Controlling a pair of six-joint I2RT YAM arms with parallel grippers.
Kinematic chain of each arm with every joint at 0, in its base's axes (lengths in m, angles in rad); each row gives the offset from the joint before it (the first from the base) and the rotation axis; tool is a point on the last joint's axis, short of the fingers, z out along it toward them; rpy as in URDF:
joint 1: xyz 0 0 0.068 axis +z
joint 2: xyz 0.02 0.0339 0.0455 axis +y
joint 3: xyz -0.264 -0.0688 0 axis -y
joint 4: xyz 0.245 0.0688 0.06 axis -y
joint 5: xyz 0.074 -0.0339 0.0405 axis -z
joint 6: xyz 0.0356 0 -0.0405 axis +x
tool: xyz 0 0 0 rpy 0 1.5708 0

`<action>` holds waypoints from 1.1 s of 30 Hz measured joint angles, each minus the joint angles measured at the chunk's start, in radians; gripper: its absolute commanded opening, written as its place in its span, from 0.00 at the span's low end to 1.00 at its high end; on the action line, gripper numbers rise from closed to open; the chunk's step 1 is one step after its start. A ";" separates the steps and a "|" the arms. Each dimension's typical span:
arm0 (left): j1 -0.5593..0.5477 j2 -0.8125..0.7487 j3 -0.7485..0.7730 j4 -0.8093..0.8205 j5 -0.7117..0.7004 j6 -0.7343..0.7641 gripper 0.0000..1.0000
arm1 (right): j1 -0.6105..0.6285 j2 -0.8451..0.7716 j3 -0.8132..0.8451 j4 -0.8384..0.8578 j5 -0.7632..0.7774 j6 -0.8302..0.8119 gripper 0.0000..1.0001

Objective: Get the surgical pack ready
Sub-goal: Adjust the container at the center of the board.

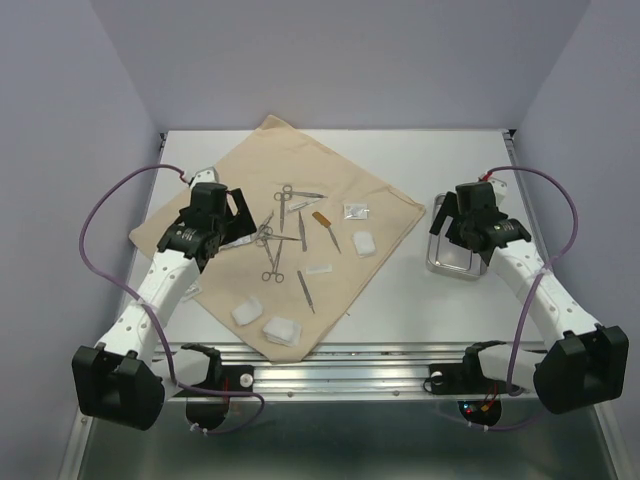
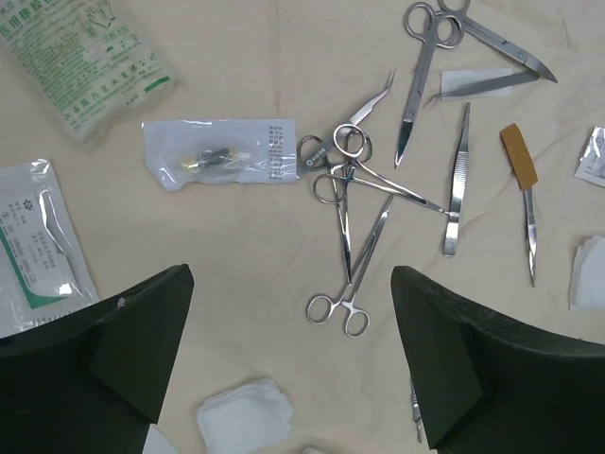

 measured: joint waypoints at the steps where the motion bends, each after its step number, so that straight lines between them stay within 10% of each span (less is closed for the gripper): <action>1: 0.000 0.005 0.002 -0.004 0.000 0.001 0.99 | 0.000 0.006 0.000 0.000 0.000 0.000 1.00; 12: 0.000 0.058 0.014 -0.047 -0.016 0.007 0.99 | 0.021 0.015 0.008 0.016 -0.022 -0.054 1.00; 24: 0.000 0.058 0.014 -0.075 -0.058 0.007 0.99 | 0.503 0.330 0.259 0.106 0.174 -0.133 0.91; 33: 0.000 0.058 0.014 -0.089 -0.079 0.008 0.99 | 0.558 0.477 0.320 0.185 0.119 -0.119 0.86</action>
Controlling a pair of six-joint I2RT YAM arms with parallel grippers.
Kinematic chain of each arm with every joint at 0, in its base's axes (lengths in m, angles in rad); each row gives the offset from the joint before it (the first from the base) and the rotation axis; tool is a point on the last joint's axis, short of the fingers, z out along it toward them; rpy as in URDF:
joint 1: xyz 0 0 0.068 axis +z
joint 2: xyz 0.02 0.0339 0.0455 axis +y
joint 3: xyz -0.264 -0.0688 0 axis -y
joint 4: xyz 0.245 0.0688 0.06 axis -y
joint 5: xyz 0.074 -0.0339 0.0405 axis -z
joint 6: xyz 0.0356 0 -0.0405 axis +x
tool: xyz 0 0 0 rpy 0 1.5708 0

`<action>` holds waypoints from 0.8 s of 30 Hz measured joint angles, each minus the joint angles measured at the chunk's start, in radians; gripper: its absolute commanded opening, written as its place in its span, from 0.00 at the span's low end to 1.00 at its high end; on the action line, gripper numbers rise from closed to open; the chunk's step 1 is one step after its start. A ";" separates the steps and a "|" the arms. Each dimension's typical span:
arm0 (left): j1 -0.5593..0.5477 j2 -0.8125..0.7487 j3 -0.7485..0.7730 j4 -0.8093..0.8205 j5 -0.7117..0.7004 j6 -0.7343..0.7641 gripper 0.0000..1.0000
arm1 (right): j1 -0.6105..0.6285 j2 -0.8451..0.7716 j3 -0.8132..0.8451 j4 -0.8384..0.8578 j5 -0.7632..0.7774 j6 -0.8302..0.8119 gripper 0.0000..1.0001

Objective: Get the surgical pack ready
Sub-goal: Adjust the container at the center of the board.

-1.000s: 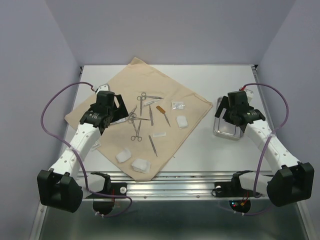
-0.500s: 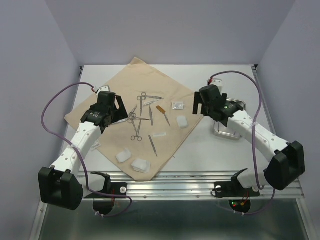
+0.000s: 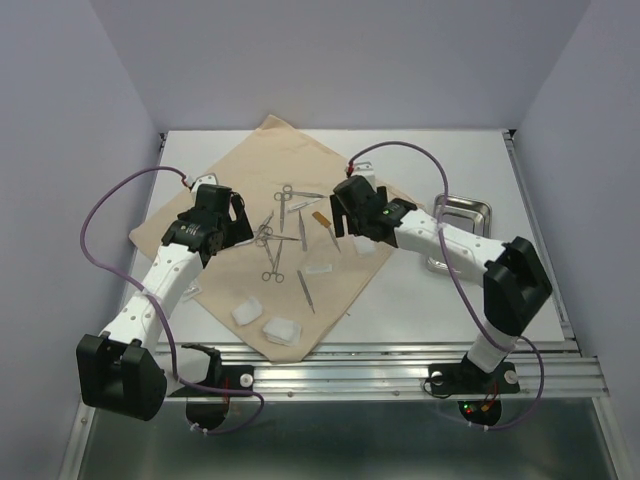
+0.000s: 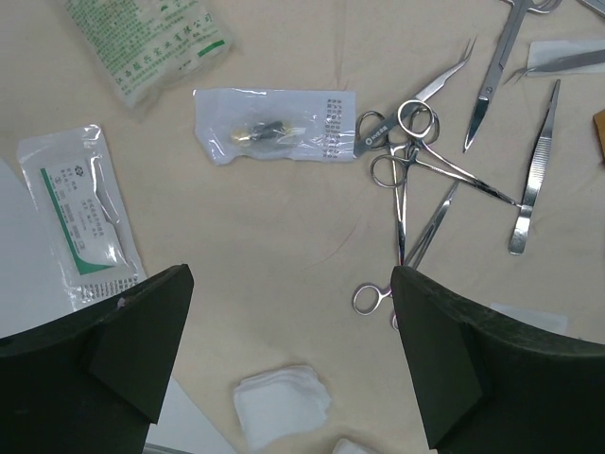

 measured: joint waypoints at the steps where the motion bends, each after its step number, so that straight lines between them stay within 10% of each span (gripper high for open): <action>1: 0.000 0.000 0.000 0.000 0.000 0.000 0.99 | 0.000 0.040 0.040 -0.016 -0.007 0.003 0.84; 24: 0.000 0.000 0.000 -0.005 -0.004 0.024 0.99 | 0.020 0.301 0.227 -0.051 -0.069 -0.001 0.67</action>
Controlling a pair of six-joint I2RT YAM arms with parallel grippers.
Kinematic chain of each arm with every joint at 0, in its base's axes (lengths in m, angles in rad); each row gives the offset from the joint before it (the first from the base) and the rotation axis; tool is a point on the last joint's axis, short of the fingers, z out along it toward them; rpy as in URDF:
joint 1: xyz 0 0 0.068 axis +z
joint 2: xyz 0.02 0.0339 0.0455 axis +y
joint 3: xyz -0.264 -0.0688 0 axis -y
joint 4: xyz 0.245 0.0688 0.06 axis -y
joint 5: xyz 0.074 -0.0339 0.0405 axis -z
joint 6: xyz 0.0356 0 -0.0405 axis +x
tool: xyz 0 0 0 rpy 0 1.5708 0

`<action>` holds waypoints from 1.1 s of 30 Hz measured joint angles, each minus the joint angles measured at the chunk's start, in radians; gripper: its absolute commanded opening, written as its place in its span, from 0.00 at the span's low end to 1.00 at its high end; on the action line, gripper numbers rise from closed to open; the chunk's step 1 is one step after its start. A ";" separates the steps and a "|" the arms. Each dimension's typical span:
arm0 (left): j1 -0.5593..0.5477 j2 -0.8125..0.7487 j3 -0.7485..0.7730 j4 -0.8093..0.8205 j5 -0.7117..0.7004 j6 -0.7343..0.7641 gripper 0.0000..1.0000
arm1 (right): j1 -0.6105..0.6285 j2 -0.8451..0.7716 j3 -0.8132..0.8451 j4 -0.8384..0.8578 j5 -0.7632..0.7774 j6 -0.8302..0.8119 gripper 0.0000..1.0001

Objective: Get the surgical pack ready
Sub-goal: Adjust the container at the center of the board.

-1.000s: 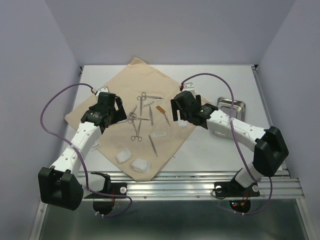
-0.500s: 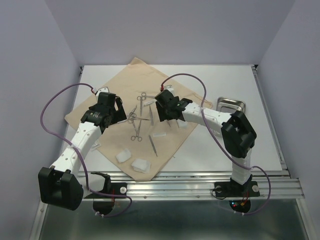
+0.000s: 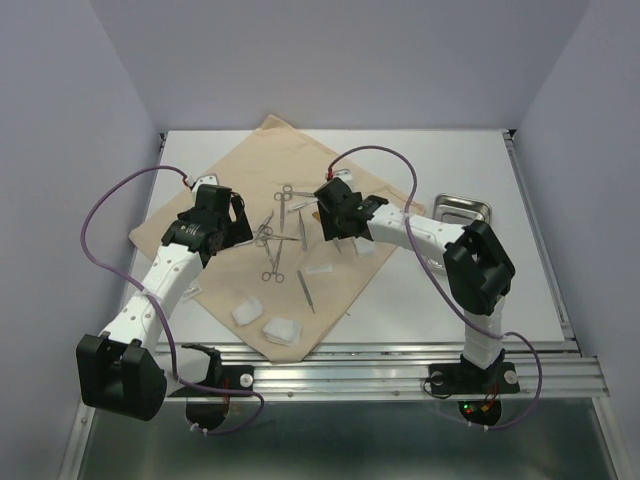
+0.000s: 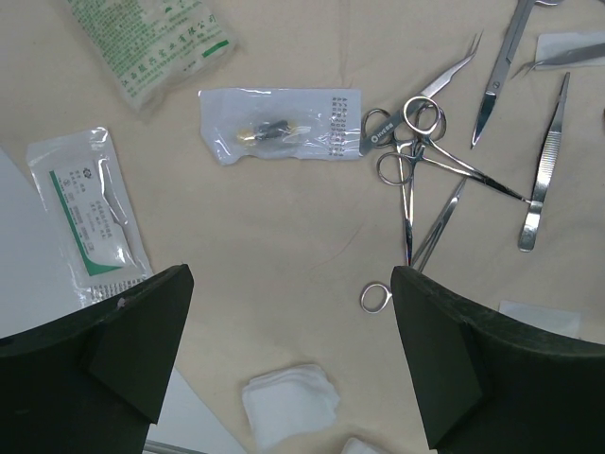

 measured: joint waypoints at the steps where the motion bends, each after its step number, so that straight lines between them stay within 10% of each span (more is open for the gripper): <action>1: 0.000 0.000 0.000 0.000 0.000 0.000 0.99 | -0.011 -0.007 -0.013 0.002 0.003 0.005 0.67; 18: 0.000 0.002 0.000 0.000 0.002 0.010 0.99 | -0.429 -0.300 -0.269 0.006 0.108 0.048 0.74; 28: 0.000 0.010 0.000 0.000 0.005 0.011 0.99 | -0.550 -0.292 -0.401 0.039 0.028 0.053 0.46; 33: 0.000 0.013 0.000 0.000 0.005 0.011 0.99 | -0.557 -0.285 -0.422 0.068 -0.018 0.056 0.48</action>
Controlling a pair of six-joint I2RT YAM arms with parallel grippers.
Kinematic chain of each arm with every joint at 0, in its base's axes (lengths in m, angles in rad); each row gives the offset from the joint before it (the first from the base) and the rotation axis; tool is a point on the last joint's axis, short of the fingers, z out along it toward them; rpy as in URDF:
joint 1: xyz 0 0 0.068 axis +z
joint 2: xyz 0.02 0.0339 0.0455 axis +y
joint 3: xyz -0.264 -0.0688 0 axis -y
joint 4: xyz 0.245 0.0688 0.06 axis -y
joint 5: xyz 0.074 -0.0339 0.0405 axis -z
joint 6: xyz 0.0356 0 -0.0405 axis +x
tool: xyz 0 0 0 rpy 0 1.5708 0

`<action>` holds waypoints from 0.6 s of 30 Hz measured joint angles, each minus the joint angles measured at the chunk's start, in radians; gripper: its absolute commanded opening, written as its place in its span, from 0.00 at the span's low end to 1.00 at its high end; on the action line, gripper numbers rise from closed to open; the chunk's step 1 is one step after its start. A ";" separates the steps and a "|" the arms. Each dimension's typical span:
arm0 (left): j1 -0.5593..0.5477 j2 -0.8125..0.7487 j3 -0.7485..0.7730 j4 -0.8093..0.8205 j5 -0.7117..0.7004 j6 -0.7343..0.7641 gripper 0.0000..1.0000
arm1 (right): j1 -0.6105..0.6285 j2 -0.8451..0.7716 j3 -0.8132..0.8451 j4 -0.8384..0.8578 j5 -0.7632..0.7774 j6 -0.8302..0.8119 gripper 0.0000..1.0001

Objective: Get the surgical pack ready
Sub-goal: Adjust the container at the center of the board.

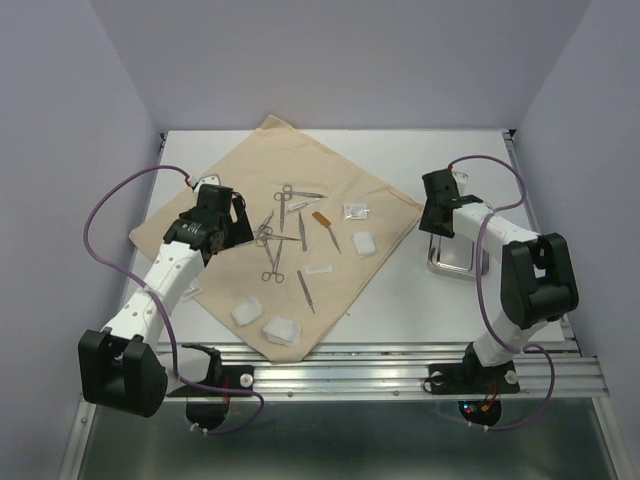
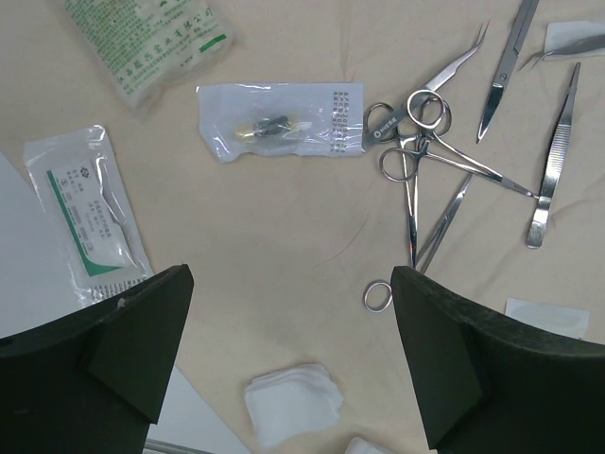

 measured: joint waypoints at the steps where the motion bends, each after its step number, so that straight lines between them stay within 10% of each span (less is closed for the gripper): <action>1: 0.000 0.004 0.000 0.000 0.000 0.000 0.99 | 0.000 0.003 0.000 0.001 -0.003 0.000 0.48; 5: 0.000 0.013 0.000 0.000 0.000 0.000 0.99 | 0.000 0.025 0.000 0.016 -0.016 0.000 0.38; 10: 0.000 0.015 0.000 0.000 0.001 0.000 0.99 | 0.000 0.055 0.000 0.028 -0.026 -0.013 0.01; 18: 0.000 0.019 0.000 0.000 0.002 0.000 0.99 | 0.001 0.046 0.006 0.026 -0.015 -0.063 0.01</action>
